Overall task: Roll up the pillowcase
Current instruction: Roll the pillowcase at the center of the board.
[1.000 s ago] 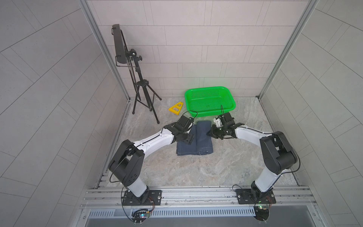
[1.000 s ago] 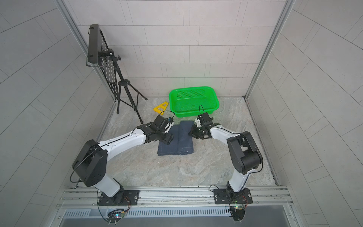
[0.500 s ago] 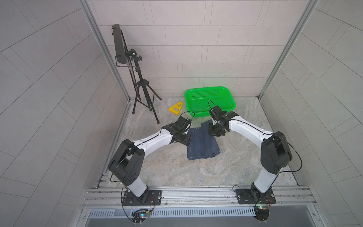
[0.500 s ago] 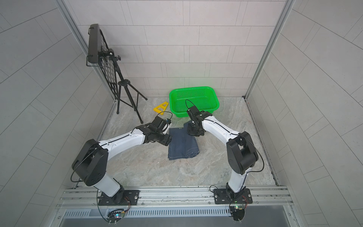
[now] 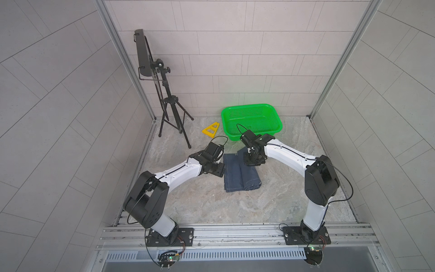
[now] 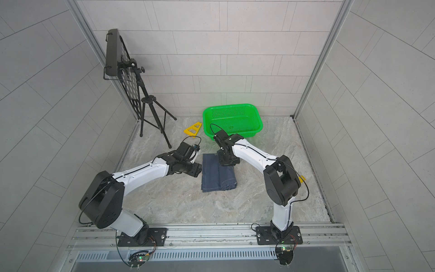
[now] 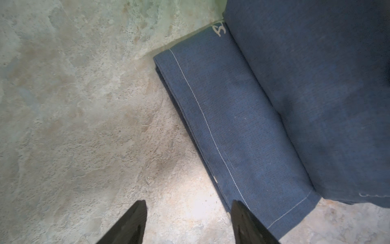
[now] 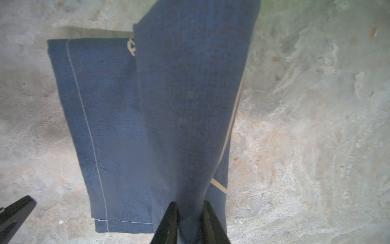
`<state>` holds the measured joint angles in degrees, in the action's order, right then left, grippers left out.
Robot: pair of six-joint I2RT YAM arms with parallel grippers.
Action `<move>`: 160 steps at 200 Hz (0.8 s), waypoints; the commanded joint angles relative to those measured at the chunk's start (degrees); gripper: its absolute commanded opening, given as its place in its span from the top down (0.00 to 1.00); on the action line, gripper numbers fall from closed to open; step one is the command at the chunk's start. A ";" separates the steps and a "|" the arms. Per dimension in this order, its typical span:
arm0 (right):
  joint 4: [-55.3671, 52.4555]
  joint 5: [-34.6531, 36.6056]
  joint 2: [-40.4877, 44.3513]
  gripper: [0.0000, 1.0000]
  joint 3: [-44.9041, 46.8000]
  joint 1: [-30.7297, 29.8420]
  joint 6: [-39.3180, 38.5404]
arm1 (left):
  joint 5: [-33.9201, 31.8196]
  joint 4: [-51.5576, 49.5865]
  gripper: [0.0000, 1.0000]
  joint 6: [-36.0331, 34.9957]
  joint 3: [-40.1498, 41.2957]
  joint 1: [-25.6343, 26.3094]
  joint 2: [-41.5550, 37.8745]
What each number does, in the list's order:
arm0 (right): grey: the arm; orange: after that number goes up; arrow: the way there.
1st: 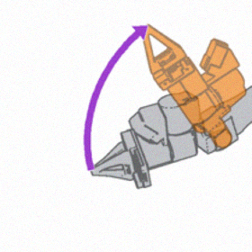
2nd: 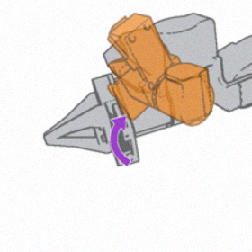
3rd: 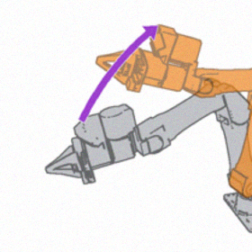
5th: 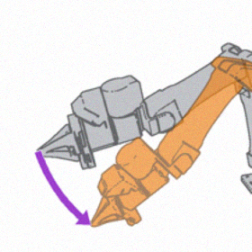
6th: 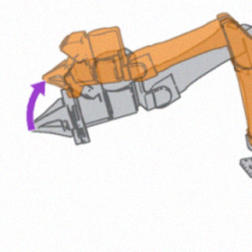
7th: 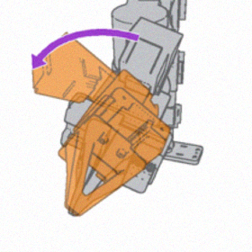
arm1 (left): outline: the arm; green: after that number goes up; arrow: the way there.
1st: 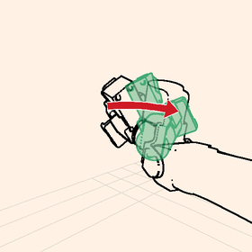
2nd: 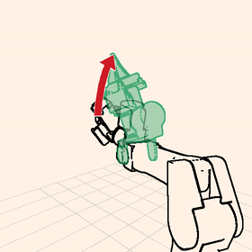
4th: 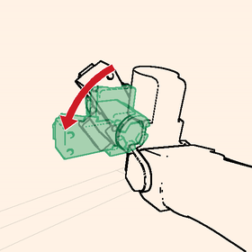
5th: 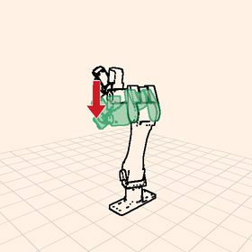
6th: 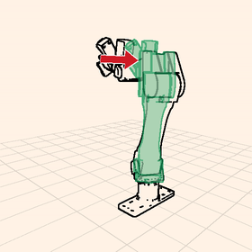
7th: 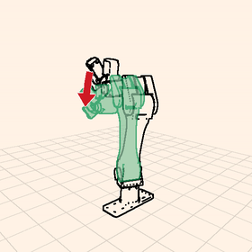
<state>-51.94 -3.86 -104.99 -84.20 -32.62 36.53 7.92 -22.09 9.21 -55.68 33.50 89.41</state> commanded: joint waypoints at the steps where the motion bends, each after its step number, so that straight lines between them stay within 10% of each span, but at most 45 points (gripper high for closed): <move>1: -0.11 0.93 2.47 0.75 2.33 1.99 -0.16 | 1.16 0.64 0.29 0.80 0.18 -0.14 -0.81; 69: 11.83 -10.44 5.02 0.77 13.34 10.10 -1.92 | 3.49 0.50 0.30 1.61 -3.75 0.50 1.34; 160: 33.26 -32.69 11.59 0.51 29.69 24.20 -2.31 | 9.04 5.54 0.35 6.76 -16.58 7.08 16.17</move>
<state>-26.13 -28.29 -95.77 -58.85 -12.53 34.50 14.02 -19.31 13.58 -67.92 39.38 100.40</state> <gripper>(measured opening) 0.473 0.664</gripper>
